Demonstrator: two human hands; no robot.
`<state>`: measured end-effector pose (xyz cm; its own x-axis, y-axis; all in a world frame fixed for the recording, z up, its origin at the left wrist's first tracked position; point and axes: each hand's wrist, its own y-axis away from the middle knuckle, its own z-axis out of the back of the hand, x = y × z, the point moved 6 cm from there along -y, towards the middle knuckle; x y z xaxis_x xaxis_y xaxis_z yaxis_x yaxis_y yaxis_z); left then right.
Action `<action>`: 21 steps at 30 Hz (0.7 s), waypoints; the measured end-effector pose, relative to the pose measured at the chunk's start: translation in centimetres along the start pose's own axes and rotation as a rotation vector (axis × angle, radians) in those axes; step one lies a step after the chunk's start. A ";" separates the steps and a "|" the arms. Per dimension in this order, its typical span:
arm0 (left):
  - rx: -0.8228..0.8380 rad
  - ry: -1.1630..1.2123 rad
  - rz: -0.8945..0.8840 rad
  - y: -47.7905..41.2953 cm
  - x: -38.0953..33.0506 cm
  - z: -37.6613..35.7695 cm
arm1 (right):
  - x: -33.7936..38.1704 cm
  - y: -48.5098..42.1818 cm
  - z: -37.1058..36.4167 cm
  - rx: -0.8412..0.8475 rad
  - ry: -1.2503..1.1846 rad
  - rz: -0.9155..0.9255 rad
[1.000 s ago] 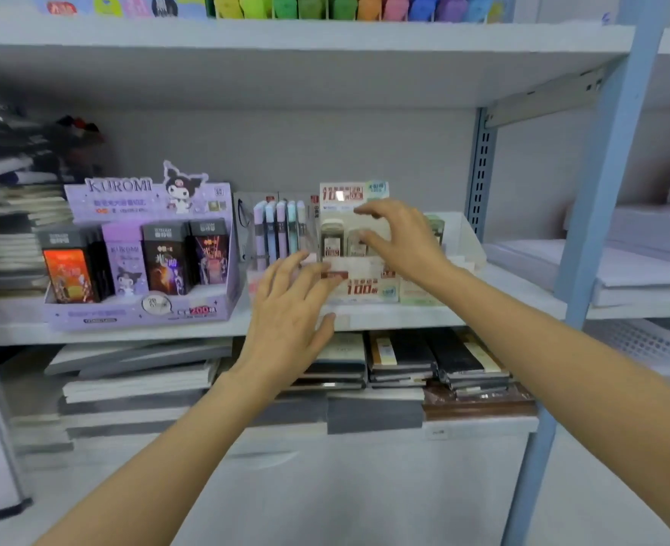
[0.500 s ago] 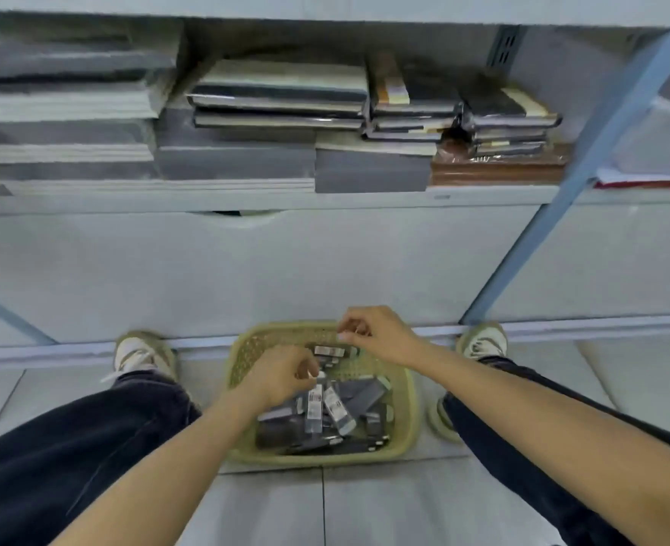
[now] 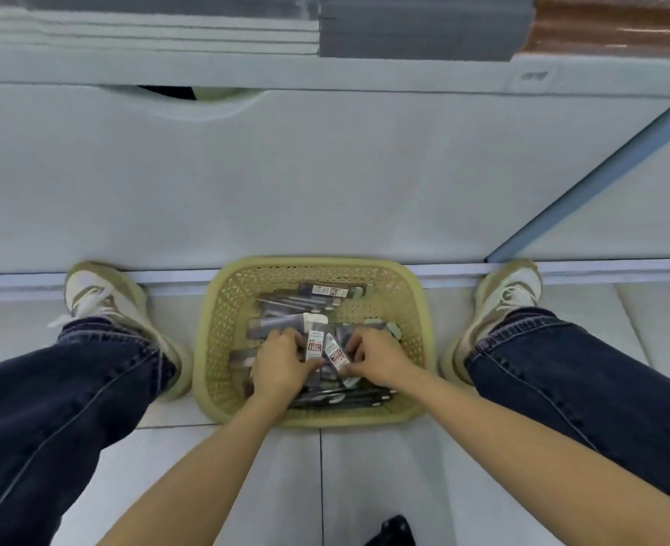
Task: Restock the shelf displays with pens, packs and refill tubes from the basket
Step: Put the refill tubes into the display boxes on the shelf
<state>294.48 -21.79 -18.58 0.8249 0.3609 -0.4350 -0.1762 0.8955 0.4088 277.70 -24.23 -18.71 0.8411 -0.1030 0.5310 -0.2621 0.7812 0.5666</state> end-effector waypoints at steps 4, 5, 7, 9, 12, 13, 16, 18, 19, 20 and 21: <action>0.016 0.209 -0.010 -0.4 0.7 0.7 | -0.6 -0.2 2.0 -0.004 -0.112 0.024; -0.006 0.259 -0.012 -0.5 0.9 1.3 | -0.6 -0.2 2.9 -0.036 -0.134 0.042; -0.016 0.367 -0.009 -0.7 1.2 2.4 | -0.5 -0.3 4.5 -0.061 -0.127 0.089; 0.043 0.462 0.009 -0.9 1.1 2.9 | -0.1 -0.5 5.4 -0.001 -0.076 0.128; 0.107 0.458 -0.034 -1.2 0.4 3.2 | 0.4 -1.0 5.9 0.047 -0.015 0.160; 0.105 0.447 -0.053 -1.4 0.1 3.4 | 0.4 -1.2 6.1 0.020 -0.017 0.155; 0.035 0.384 -0.080 -2.6 -0.3 4.1 | 0.3 -1.9 6.7 -0.122 -0.071 0.122; -0.008 0.319 -0.085 -3.6 -0.5 4.5 | 0.0 -2.5 6.6 -0.180 -0.088 0.091; -0.016 0.293 -0.083 -4.1 -0.5 4.5 | -0.1 -2.8 6.2 -0.179 -0.083 0.081; -0.016 0.265 -0.081 -4.5 -0.4 4.4 | -0.2 -3.1 5.8 -0.164 -0.062 0.078; -0.014 0.242 -0.079 -4.8 -0.4 4.2 | -0.3 -3.4 5.4 -0.148 -0.035 0.077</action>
<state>297.30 -27.36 -16.98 0.6842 0.3401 -0.6451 -0.1249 0.9262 0.3558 275.81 -30.14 -17.40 0.8038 -0.0586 0.5920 -0.2502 0.8695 0.4258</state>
